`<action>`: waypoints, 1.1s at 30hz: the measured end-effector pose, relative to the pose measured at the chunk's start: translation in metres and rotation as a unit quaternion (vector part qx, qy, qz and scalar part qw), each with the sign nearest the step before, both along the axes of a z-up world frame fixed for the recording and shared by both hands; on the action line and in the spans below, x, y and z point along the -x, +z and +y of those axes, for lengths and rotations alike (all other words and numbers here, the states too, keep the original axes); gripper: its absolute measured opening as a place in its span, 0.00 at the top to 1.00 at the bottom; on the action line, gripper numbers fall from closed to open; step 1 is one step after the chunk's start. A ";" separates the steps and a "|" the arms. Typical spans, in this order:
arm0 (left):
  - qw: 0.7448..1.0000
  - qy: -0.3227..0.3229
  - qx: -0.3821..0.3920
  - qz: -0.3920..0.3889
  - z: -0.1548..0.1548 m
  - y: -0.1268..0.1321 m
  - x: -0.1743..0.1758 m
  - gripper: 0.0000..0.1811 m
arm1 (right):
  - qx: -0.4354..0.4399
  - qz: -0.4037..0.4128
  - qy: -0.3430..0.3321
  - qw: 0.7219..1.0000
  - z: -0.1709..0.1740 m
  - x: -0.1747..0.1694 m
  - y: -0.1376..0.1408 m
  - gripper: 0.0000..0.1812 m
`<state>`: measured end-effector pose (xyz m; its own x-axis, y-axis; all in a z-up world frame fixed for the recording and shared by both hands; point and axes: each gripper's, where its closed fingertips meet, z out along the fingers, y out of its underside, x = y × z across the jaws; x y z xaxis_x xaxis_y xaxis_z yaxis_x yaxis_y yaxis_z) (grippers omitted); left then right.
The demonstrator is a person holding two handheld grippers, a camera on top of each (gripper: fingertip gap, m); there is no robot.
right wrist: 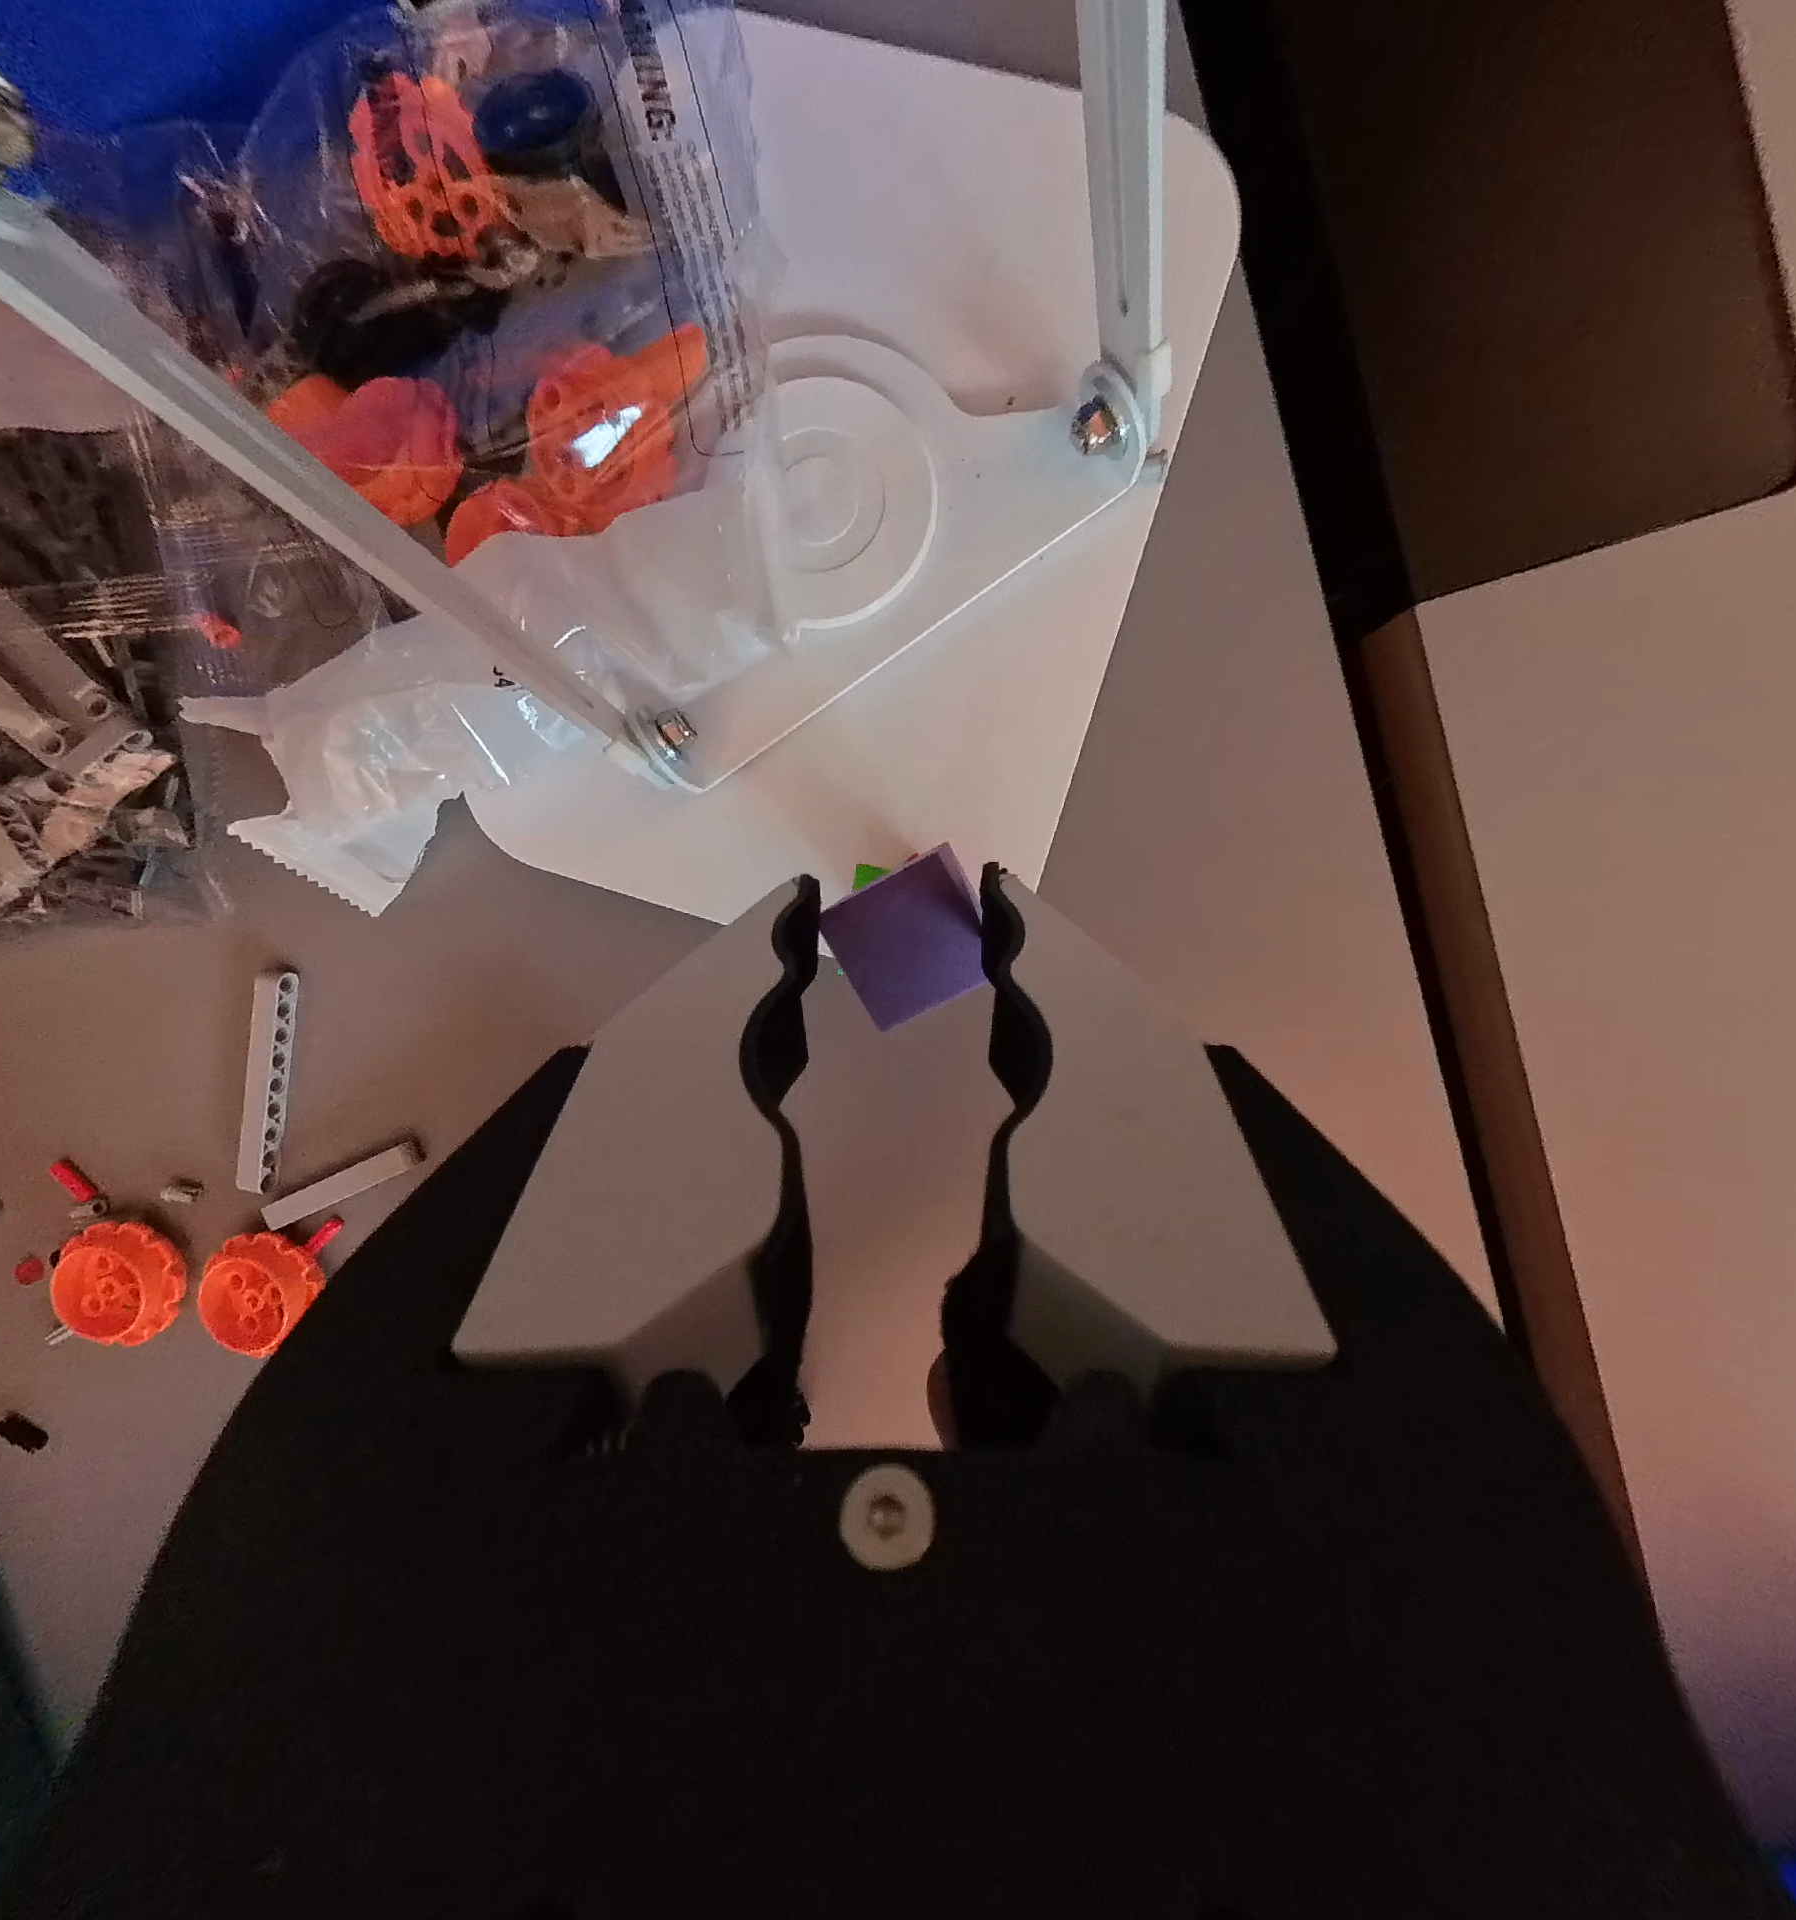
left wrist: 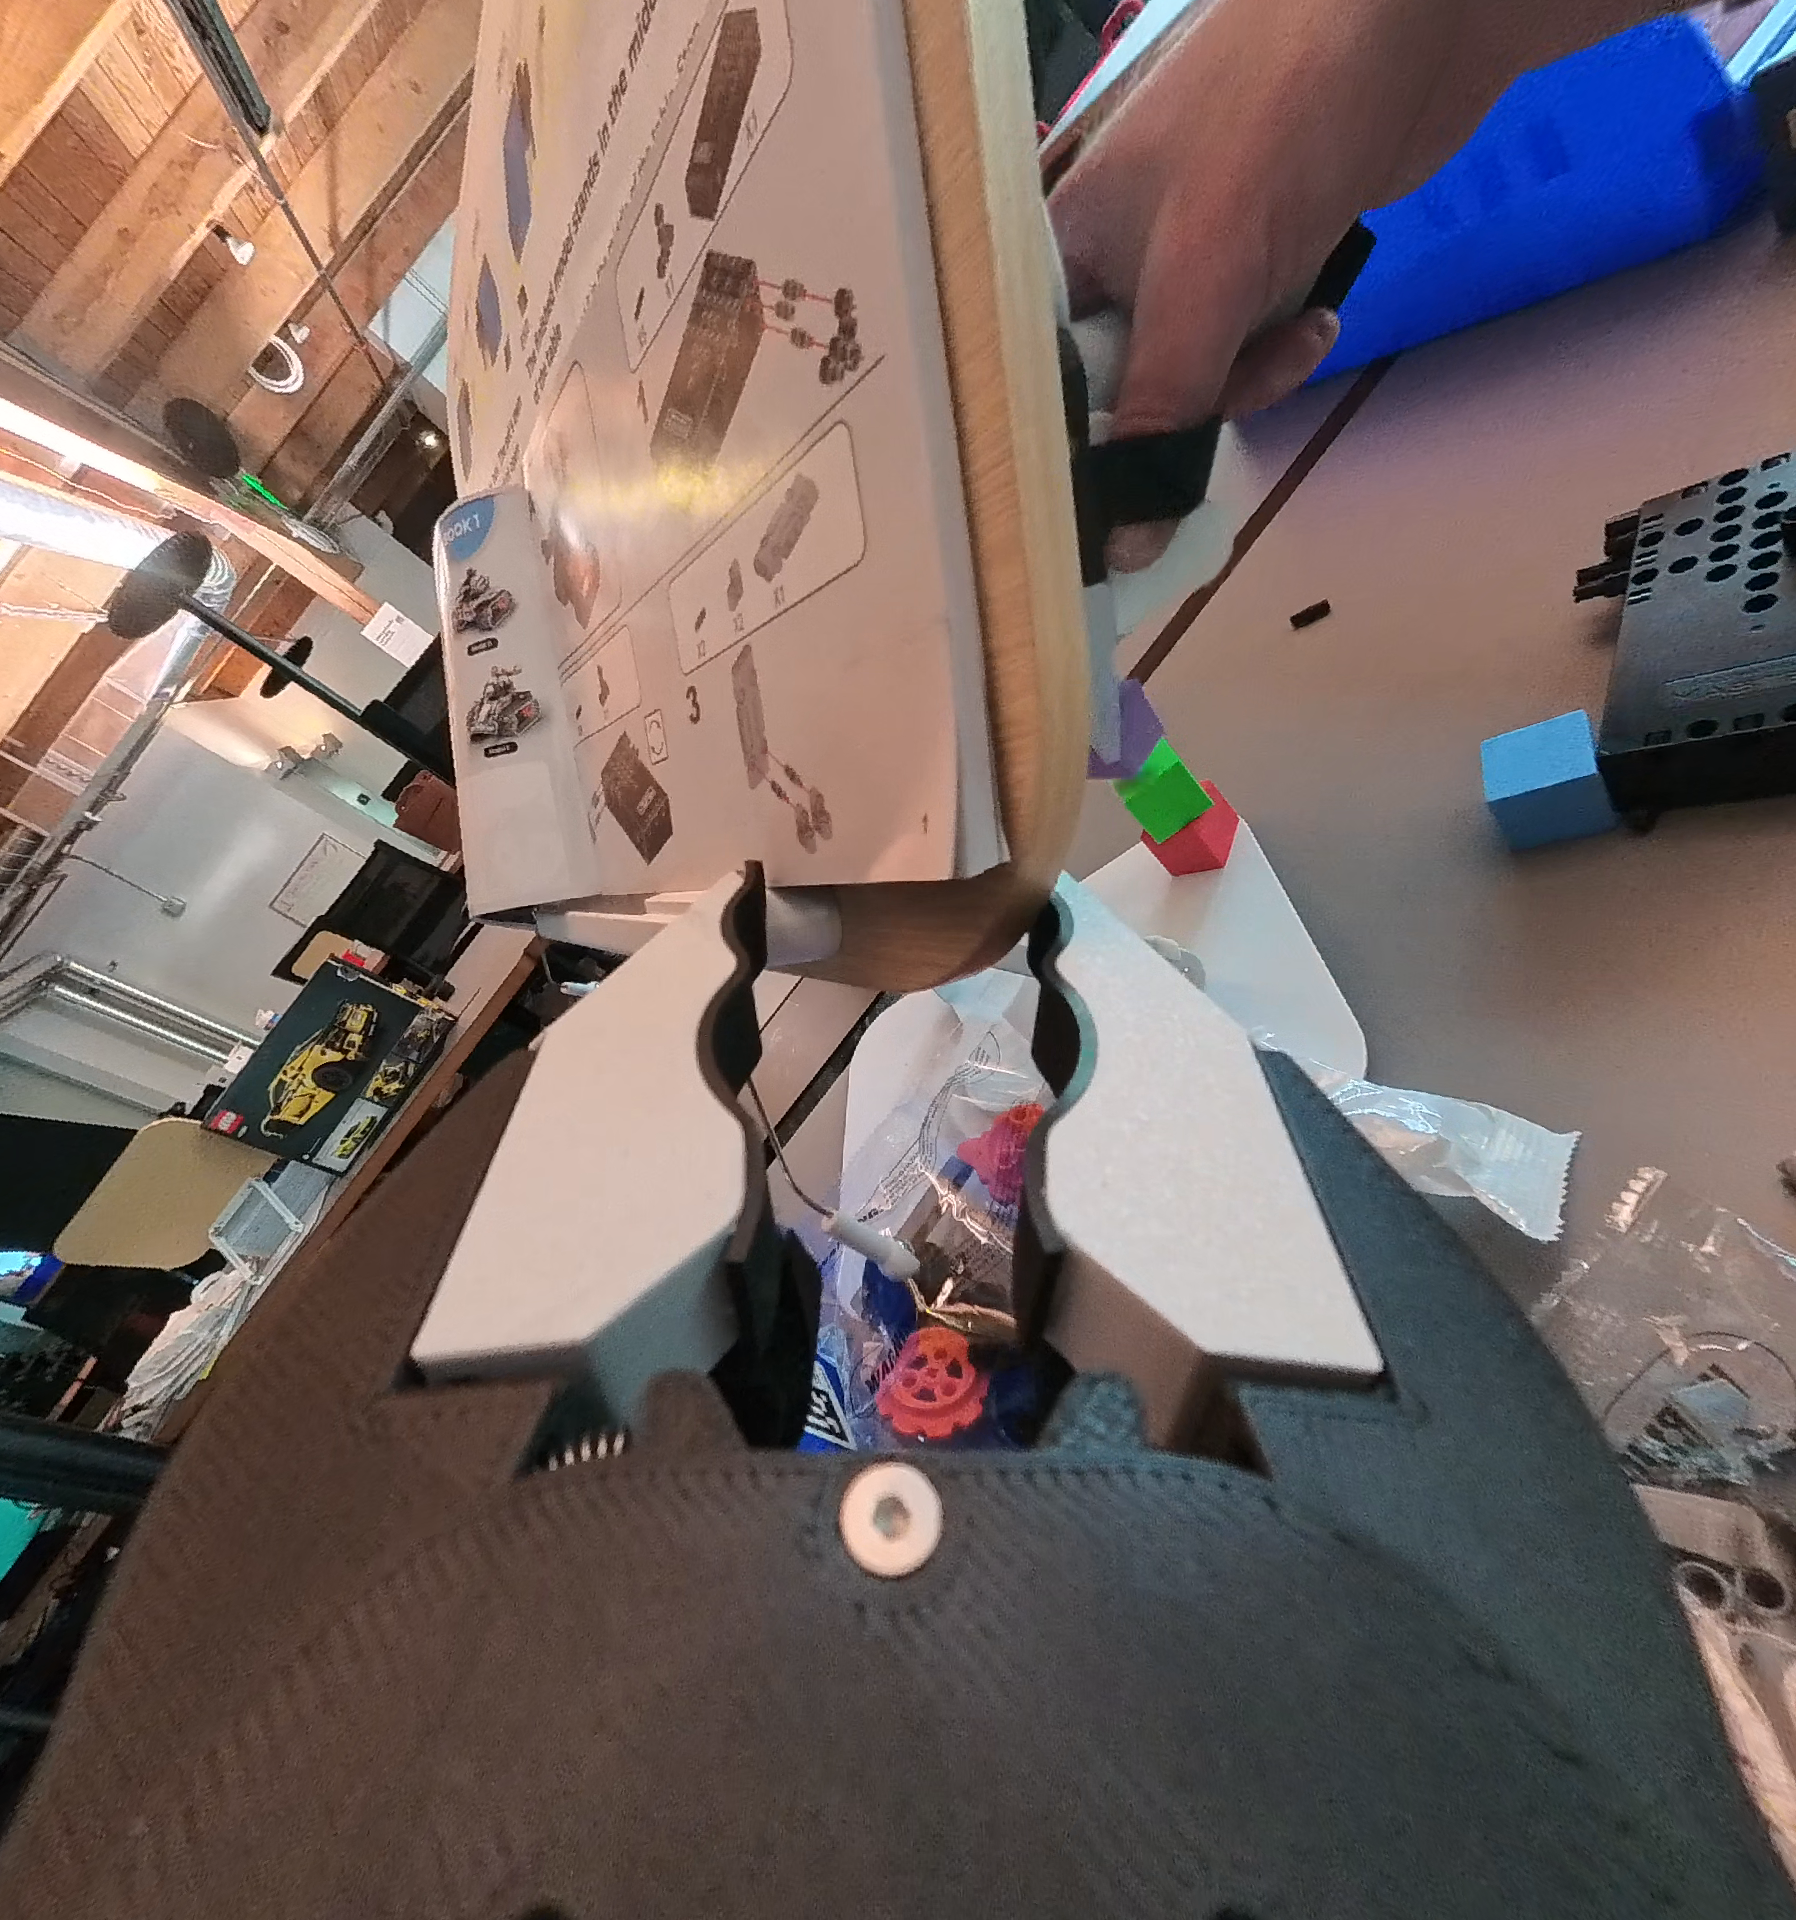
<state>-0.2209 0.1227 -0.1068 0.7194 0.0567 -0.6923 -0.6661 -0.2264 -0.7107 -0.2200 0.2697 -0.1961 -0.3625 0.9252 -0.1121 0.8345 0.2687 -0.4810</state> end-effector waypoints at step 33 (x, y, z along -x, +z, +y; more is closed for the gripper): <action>1.000 0.001 0.000 -0.002 -0.001 0.001 -0.003 0.72 | 0.014 -0.064 -0.006 0.998 -0.054 -0.089 -0.048 0.82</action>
